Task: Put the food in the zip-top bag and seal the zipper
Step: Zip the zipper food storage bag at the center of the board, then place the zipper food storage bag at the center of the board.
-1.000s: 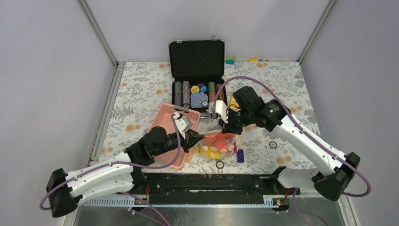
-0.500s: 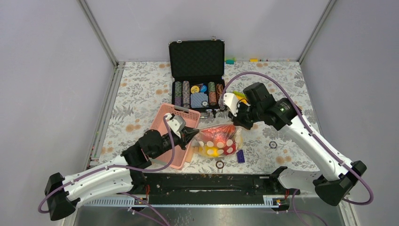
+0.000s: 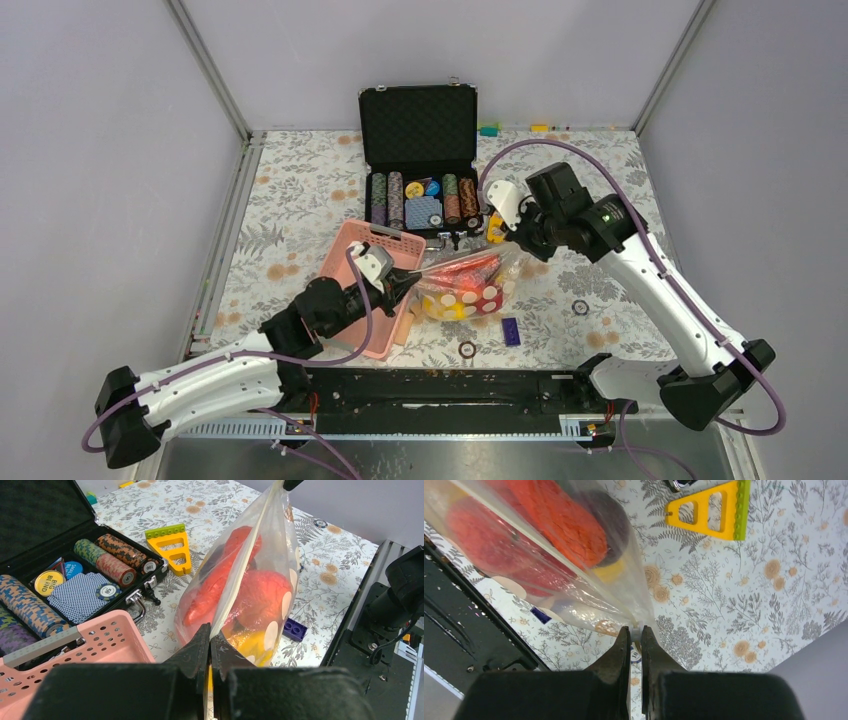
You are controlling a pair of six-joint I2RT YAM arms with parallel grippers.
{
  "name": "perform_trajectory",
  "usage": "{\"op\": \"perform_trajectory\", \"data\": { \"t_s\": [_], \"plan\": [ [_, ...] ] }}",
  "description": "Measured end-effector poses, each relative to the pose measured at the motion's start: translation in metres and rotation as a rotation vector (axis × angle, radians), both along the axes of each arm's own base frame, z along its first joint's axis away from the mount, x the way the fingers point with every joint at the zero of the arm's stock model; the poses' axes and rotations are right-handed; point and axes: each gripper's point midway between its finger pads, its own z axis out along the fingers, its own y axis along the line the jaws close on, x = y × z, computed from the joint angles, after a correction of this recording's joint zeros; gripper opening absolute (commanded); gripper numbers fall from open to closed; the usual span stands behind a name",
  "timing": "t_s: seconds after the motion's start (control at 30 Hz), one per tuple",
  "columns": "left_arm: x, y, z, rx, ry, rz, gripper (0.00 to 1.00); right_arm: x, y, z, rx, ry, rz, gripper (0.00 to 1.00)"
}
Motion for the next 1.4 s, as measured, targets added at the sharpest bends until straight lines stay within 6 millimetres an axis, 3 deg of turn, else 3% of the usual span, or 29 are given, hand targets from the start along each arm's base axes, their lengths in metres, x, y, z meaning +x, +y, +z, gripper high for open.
{"op": "perform_trajectory", "data": {
  "t_s": [0.3, 0.53, 0.77, 1.07, 1.2, 1.4],
  "plan": [
    [0.006, 0.005, -0.004, 0.006, 0.0, 0.027, 0.0, 0.019, -0.036, -0.011, -0.107, 0.021, -0.143, 0.0],
    [0.01, 0.008, -0.005, 0.006, 0.001, 0.04, 0.0, 0.028, -0.04, -0.019, -0.127, 0.036, -0.172, 0.0],
    [0.016, 0.002, -0.003, -0.006, 0.03, 0.042, 0.0, 0.042, -0.041, -0.004, 0.01, -0.115, -0.315, 0.0],
    [0.029, -0.049, 0.02, -0.061, 0.179, -0.033, 0.0, 0.016, -0.086, 0.048, 0.287, -0.329, -0.725, 0.0],
    [0.024, -0.079, 0.029, -0.112, 0.261, -0.132, 0.0, 0.005, -0.12, 0.048, 0.266, -0.365, -0.945, 0.0],
    [0.019, -0.133, 0.02, -0.126, 0.419, -0.26, 0.0, -0.019, -0.172, 0.047, 0.226, -0.423, -1.213, 0.0]
  ]
}}
